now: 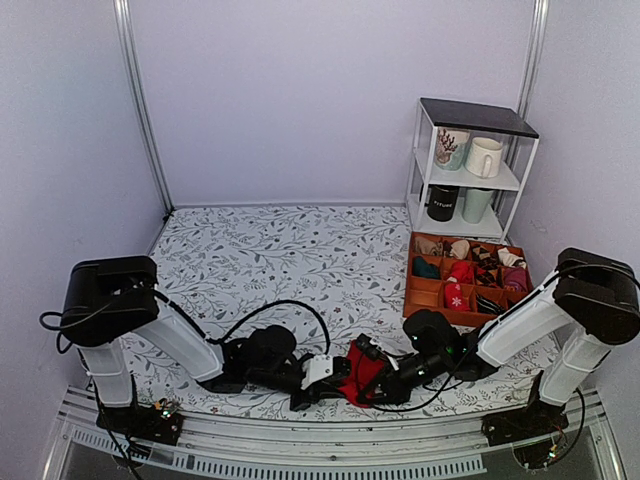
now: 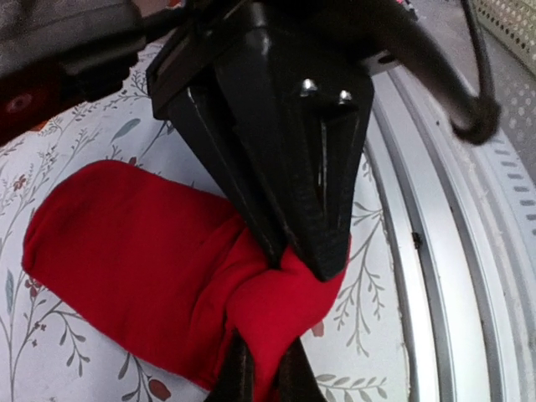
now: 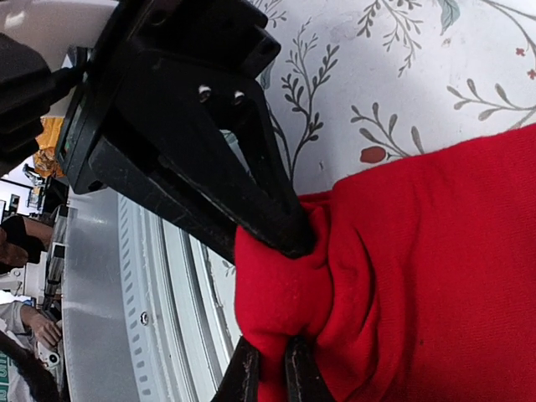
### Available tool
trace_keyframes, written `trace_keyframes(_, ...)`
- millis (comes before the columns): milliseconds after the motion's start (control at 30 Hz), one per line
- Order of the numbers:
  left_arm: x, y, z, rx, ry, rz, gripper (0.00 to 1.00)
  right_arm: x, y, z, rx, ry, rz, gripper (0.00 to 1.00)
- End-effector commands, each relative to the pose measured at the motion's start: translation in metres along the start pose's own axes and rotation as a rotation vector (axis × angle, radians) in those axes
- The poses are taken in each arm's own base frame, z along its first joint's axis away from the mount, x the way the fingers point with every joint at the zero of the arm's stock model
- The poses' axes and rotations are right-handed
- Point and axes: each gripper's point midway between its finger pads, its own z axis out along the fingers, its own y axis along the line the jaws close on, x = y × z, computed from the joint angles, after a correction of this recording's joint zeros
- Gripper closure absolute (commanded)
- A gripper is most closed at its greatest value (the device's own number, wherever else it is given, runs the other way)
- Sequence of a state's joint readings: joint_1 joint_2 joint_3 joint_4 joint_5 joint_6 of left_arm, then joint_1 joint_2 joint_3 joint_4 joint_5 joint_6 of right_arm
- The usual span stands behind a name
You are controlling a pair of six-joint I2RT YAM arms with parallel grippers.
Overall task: Roll the socks
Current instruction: Roll the sock at the center of the board.
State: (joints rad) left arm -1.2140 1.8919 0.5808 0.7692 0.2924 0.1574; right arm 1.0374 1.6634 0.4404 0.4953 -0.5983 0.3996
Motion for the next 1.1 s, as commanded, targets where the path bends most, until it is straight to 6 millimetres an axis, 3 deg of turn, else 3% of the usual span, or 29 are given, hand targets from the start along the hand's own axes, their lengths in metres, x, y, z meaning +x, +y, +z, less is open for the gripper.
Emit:
trace_keyframes(0, 0.033, -0.017, 0.000, 0.070, 0.156, -0.119, 1.00, 0.048, -0.033, -0.003, 0.139, 0.156, 0.118, 0.87)
trace_keyframes(133, 0.052, -0.010, -0.007, 0.009, 0.311, -0.303, 1.00, 0.018, -0.033, -0.020, 0.229, 0.039, 0.046, 0.66)
trace_keyframes(333, 0.073, -0.022, -0.017, 0.049, 0.445, -0.580, 1.00, -0.029, -0.012, -0.056, 0.288, -0.237, -0.174, 0.61)
trace_keyframes(533, 0.084, -0.026, -0.020, 0.090, 0.483, -0.718, 1.00, -0.027, 0.028, -0.051, 0.334, -0.327, -0.545, 0.58)
trace_keyframes(767, 0.090, -0.026, -0.017, 0.115, 0.502, -0.752, 1.00, -0.017, 0.023, -0.022, 0.392, -0.203, -0.673, 0.58)
trace_keyframes(1067, 0.090, -0.027, -0.016, 0.132, 0.504, -0.748, 1.00, -0.013, 0.005, -0.013, 0.467, -0.167, -0.660, 0.59)
